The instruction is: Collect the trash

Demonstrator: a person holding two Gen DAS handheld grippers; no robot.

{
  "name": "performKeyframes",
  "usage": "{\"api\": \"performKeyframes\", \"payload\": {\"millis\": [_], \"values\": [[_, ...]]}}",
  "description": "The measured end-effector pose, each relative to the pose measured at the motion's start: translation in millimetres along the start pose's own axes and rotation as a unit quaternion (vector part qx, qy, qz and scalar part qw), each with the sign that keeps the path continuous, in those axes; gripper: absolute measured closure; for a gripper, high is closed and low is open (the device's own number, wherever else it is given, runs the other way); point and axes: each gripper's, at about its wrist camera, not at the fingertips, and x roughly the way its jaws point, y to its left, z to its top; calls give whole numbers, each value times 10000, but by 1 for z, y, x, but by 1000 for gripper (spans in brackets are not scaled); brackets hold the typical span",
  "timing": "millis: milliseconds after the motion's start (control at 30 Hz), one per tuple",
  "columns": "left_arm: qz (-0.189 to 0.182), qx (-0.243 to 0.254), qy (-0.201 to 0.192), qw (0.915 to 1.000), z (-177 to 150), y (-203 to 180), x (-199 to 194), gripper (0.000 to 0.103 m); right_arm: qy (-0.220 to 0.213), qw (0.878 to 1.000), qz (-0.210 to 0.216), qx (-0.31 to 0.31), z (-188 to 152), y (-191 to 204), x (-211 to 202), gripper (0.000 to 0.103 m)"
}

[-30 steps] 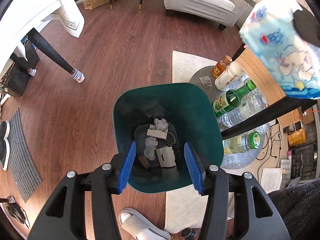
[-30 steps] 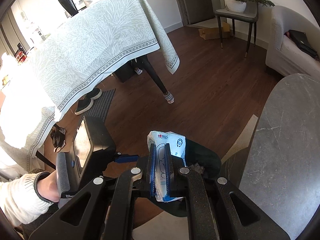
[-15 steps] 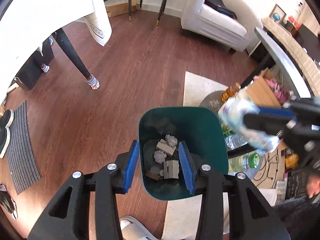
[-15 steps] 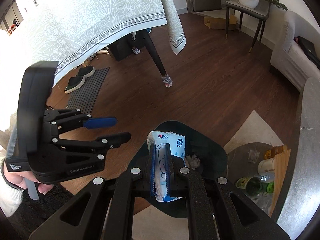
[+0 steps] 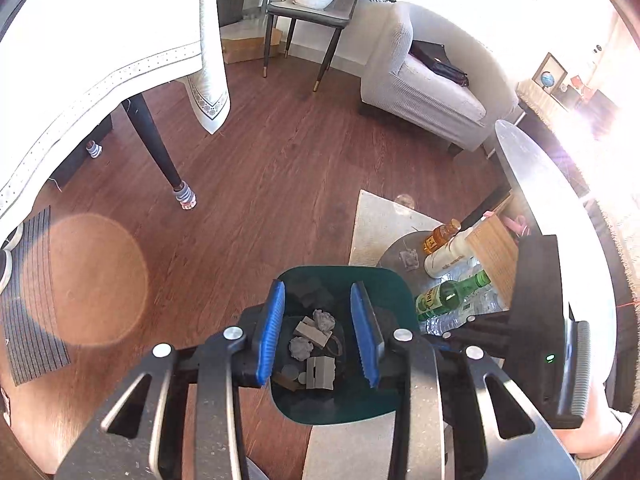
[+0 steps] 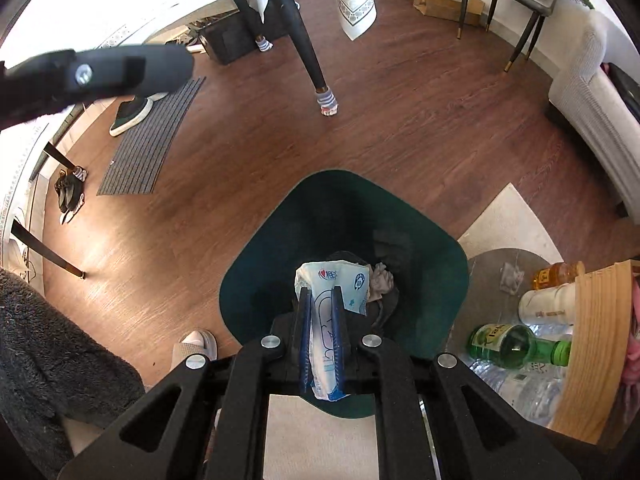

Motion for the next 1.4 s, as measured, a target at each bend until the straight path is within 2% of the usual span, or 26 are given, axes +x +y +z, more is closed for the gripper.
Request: {"api": "performKeyframes", "payload": {"millis": [33,67,100,167,367,633,800,1000,1267,1333,1400], "values": [[-28,23,-29,10000,2,-1,-1,67,41,10000,-13,-10,-2,-1,2,91],[-36,55,-62,10000,3,-4,-3,67,90,9999,-34,-28,-4,-2,4,83],[-35,87,-97,9999,4,-5,-4,67,137,9999,-75,-51,-7,-2,6,70],[-48,135,-176,9997,7,-9,-9,67,181,9997,-130,-93,-11,-2,6,62],[-129,134,-392,9991,15,-17,-22,67,173,9997,-102,-145,-19,-3,2,62],[-153,239,-615,9977,22,-32,-33,67,-252,9994,25,-225,-24,-2,-29,62],[-174,266,-693,9971,27,-40,-36,67,-611,9977,132,-253,-23,1,-60,62],[-169,267,-909,9954,33,-46,-46,67,-1146,9930,7,-266,-23,0,-102,62],[-184,395,-958,9944,34,-69,-42,67,-1939,9802,-330,212,-38,-38,-168,62],[-187,480,-957,9941,32,-80,-40,62,-2079,9762,-481,393,-47,-51,-182,58],[-188,586,-925,9938,29,-91,-35,56,-2207,9705,-819,528,-57,-60,-194,42]]}}
